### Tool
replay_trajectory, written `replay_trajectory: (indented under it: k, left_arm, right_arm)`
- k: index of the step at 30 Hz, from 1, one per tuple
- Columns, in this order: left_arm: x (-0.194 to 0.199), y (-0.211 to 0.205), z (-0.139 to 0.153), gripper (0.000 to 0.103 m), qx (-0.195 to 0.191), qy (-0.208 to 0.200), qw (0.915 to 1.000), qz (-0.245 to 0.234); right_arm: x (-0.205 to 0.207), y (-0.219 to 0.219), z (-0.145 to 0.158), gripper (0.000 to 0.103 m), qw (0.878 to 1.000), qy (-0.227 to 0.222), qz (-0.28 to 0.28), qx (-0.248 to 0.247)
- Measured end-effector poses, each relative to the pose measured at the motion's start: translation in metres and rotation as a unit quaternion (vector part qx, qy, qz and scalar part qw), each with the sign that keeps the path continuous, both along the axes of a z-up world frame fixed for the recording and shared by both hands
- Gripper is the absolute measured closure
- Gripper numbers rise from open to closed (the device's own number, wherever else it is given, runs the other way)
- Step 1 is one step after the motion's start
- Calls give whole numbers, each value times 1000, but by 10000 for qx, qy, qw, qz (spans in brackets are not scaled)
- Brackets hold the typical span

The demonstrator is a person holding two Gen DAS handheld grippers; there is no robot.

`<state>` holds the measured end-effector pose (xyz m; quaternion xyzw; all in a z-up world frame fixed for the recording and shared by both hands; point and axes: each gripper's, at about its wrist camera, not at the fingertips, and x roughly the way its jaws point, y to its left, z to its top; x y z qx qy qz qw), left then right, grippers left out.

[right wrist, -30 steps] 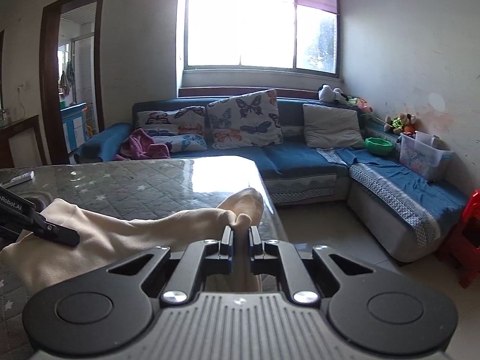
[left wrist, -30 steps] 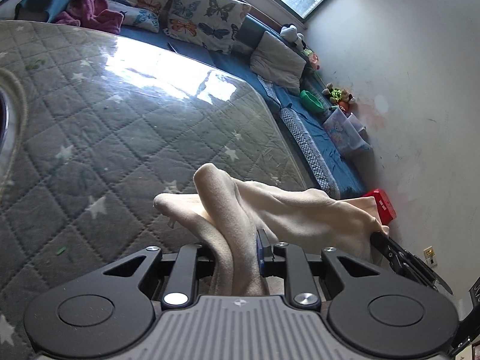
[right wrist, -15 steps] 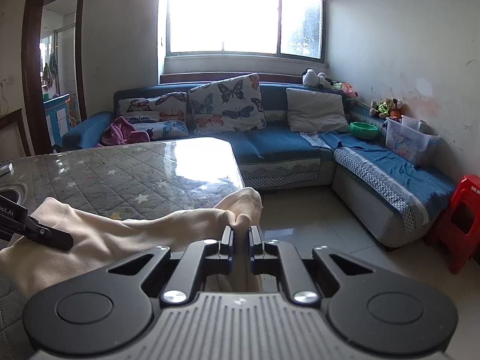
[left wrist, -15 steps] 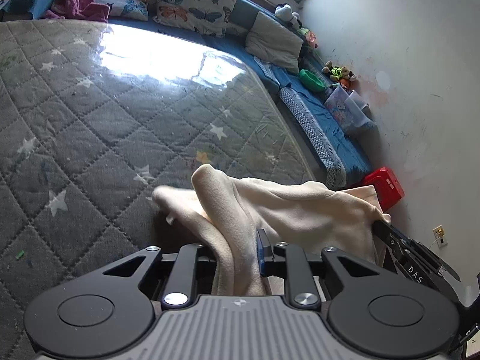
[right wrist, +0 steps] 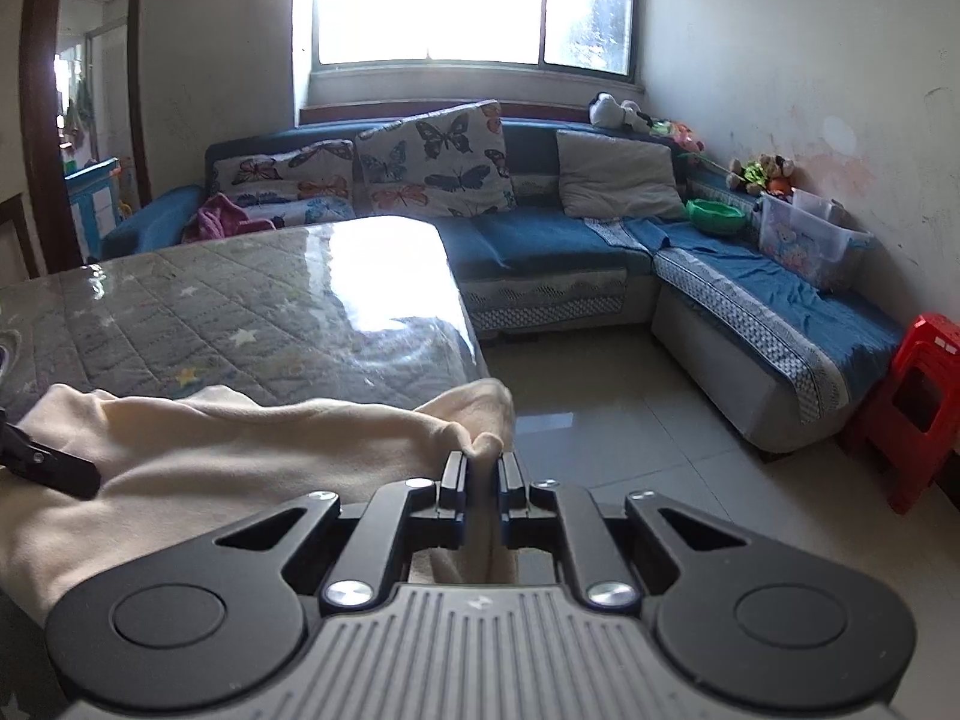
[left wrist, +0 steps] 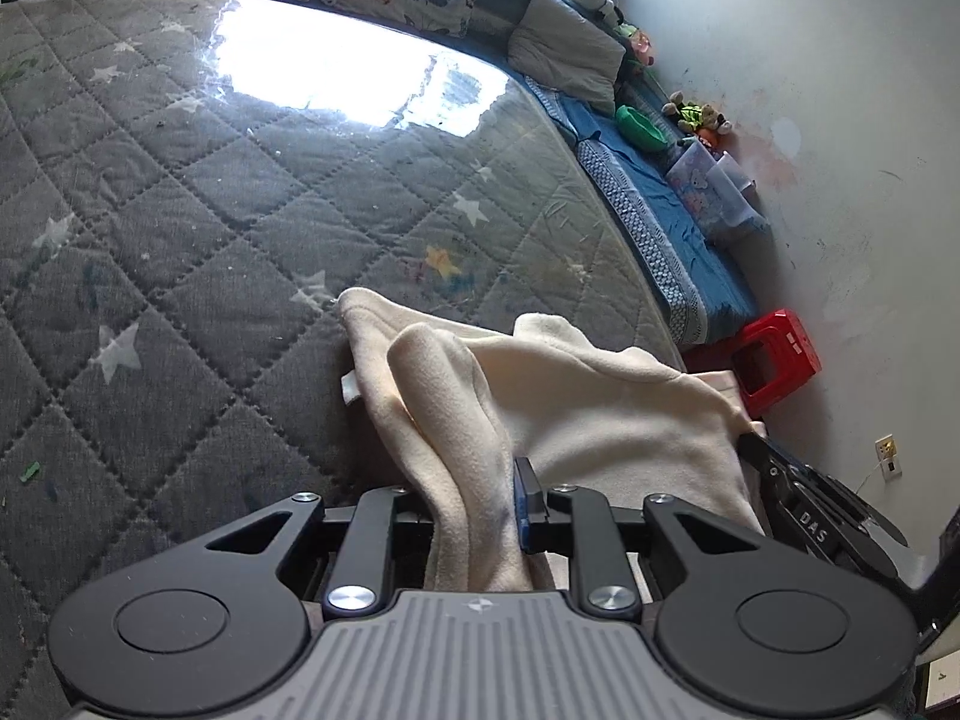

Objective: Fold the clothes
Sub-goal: 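Lift the folded sweatshirt with both grippers and carry it across the table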

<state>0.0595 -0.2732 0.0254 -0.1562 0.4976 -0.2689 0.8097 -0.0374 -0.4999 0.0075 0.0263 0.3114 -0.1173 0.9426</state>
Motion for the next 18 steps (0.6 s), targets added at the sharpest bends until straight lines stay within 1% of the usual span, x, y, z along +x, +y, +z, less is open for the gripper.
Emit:
replay_trajectory:
  k: [2, 5, 10, 12, 13, 14, 15, 16, 18]
  left_arm:
    - [-1, 1, -2, 81, 12, 17, 10000, -26]
    - [-2, 2, -4, 81, 30, 42, 10000, -65]
    - [-1, 6, -4, 79, 62, 73, 9999, -78]
    - [-1, 8, -2, 78, 101, 45, 9999, -14]
    - [0, 9, -1, 75, 130, 19, 9999, 6]
    - [0, 10, 0, 73, 160, -8, 9999, 27]
    - [0, 12, 1, 68, 194, -35, 9998, 60]
    - [1, 13, 3, 62, 227, -63, 9997, 93]
    - [2, 16, 5, 58, 294, -118, 9994, 160]
  right_arm:
    - [2, -4, -7, 94, 9998, 127, -145, 30]
    - [-1, -8, -12, 94, 9995, 185, -253, 59]
    - [-7, -4, -2, 91, 9999, -3, -146, 85]
    - [-7, 0, 1, 88, 9999, -78, -23, 130]
    - [-5, 1, 2, 85, 9998, -93, 45, 179]
    - [-3, 2, 2, 81, 9996, -98, 114, 243]
    - [-1, 4, 1, 77, 9994, -101, 174, 295]
    - [1, 6, 0, 76, 9991, -96, 223, 336]
    - [7, 10, -3, 69, 9986, -70, 329, 409]
